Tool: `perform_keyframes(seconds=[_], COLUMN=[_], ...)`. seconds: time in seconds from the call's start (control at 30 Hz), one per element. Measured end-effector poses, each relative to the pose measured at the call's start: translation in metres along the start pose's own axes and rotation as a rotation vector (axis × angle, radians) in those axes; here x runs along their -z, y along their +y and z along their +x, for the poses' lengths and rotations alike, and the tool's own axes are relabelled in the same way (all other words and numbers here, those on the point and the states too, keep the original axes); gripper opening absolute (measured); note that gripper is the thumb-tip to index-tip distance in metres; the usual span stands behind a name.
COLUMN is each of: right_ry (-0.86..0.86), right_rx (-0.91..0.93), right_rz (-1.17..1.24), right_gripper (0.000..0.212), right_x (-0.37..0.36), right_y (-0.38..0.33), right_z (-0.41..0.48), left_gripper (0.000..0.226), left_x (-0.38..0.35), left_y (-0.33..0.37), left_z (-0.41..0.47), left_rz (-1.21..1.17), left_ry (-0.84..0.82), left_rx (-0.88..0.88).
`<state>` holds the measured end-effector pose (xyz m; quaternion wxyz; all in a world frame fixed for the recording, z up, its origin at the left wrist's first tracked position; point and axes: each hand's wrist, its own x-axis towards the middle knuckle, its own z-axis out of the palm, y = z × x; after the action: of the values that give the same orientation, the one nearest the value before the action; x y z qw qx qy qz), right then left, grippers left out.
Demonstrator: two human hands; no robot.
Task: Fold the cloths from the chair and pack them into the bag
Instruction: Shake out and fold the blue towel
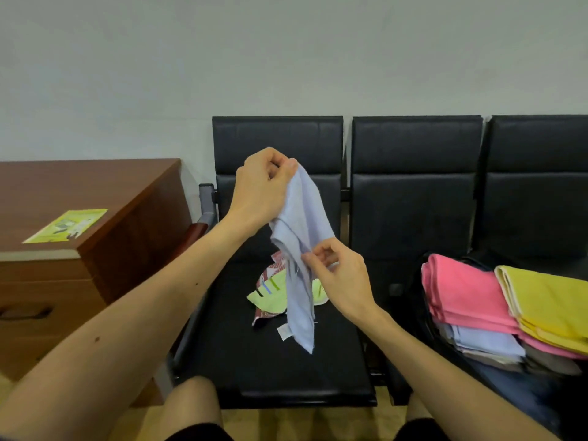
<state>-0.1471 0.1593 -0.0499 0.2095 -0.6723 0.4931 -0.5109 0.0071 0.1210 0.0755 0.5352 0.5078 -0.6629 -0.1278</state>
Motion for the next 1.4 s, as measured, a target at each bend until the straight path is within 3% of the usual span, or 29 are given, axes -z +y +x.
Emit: perform_keyframes(seconds=[0.17, 0.3, 0.4, 0.5, 0.6, 0.73, 0.8, 0.93, 1.03, 1.13, 1.23, 1.3, 1.4], right_ry=[0.005, -0.145, -0.136, -0.003, 0.156, 0.2, 0.163, 0.006, -0.028, -0.077, -0.126, -0.088, -0.003], right_rx=[-0.02, -0.155, -0.284, -0.372, -0.295, -0.131, -0.141, -0.265, -0.267, -0.234, -0.156, -0.163, -0.17], right_rz=[-0.201, -0.301, -0.225, 0.004, 0.136, 0.169, 0.215, 0.323, 0.364, 0.38, 0.382, 0.413, 0.335], right_gripper=[0.019, 0.012, 0.012, 0.009, 0.009, 0.012, 0.014, 0.02, 0.029, 0.029, 0.024, 0.023, 0.018], right_x=[0.004, 0.004, 0.021, 0.047, 0.079, 0.115, 0.127, 0.132, 0.126, 0.124, 0.125, 0.126, 0.133], right_y=[0.0, 0.018, 0.028, 0.013, -0.031, -0.105, -0.139, -0.188, -0.203, -0.211, -0.214, -0.215, -0.208], right_z=[-0.01, -0.019, -0.019, -0.004, 0.018, 0.046, 0.052, 0.047, 0.044, 0.04, 0.034, 0.034, 0.039], left_gripper=[0.016, 0.016, 0.017, 0.015, 0.017, 0.019, 0.016, 0.031, 0.05, 0.051, 0.034, 0.017, 0.012], left_x=[-0.005, -0.001, 0.008, 0.016, 0.023, 0.033, 0.033, 0.028, 0.022, 0.017, 0.011, 0.011, 0.016], left_y=[0.021, 0.028, 0.026, 0.019, 0.009, 0.003, 0.012, 0.067, 0.102, 0.107, 0.1, 0.095, 0.088], left_z=[-0.005, -0.01, -0.016, -0.022, -0.023, -0.029, -0.032, -0.059, -0.087, -0.097, -0.097, -0.092, -0.082], left_rz=[-0.021, -0.02, 0.005, 0.023, 0.05, 0.365, 0.425, -0.058, -0.318, -0.341, -0.283, -0.262, -0.284], left_ry=[0.012, 0.018, 0.027, 0.034, -0.044, -0.362, -0.317, 0.005, -0.095, -0.226, -0.236, -0.227, -0.198], left_rx=[-0.016, -0.007, 0.014, 0.056, 0.088, 0.043, -0.04, -0.2, -0.205, -0.201, -0.208, -0.184, -0.072])
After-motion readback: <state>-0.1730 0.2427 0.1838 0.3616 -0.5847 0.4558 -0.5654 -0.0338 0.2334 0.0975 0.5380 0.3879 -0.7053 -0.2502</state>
